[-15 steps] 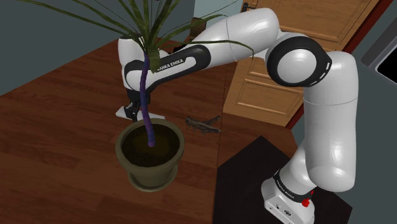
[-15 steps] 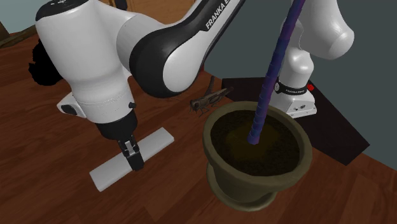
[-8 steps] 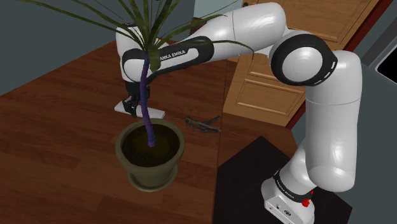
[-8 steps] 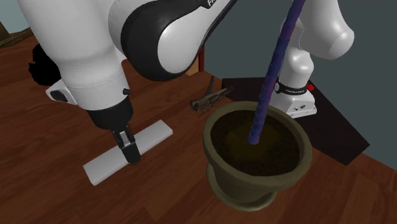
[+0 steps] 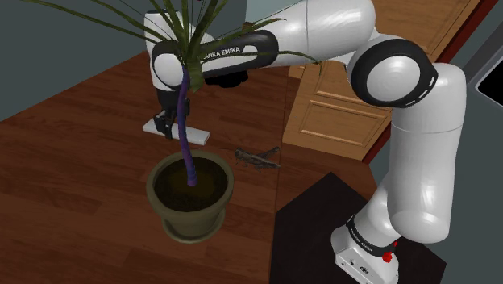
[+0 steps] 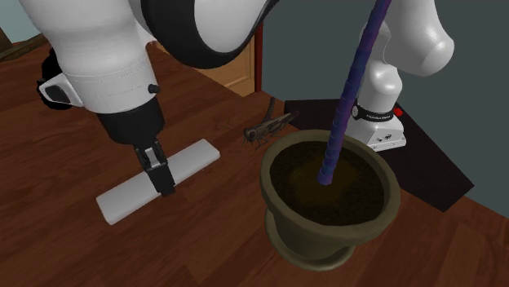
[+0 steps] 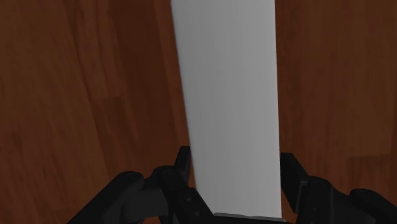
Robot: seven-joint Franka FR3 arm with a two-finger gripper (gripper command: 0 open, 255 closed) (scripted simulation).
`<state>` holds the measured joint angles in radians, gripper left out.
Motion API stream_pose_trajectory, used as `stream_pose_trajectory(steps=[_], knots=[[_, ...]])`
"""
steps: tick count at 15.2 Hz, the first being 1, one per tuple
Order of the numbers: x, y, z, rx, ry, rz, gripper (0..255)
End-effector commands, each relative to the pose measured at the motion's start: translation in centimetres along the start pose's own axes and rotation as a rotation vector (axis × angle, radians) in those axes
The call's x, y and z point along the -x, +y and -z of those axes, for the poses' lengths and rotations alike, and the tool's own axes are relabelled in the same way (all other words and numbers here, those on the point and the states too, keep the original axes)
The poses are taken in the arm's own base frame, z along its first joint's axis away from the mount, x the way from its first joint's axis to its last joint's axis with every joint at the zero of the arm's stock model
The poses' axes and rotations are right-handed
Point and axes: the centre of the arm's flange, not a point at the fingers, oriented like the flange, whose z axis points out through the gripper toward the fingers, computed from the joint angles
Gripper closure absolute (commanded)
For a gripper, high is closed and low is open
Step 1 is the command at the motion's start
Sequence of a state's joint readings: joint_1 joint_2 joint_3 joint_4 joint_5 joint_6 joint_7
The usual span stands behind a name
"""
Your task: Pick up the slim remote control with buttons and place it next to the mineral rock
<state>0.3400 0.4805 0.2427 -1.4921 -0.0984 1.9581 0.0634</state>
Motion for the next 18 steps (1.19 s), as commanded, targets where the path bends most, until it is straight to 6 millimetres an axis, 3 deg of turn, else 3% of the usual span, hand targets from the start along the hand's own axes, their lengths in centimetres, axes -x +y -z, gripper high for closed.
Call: stream_pose_trajectory(steps=[1,17,18], knots=[[-0.1,-0.1,1.0,0.000,0.000,0.000,255],[0.0,-0.3,9.2,0.000,0.000,0.000,255],[0.1,1.0,9.3,0.000,0.000,0.000,255]])
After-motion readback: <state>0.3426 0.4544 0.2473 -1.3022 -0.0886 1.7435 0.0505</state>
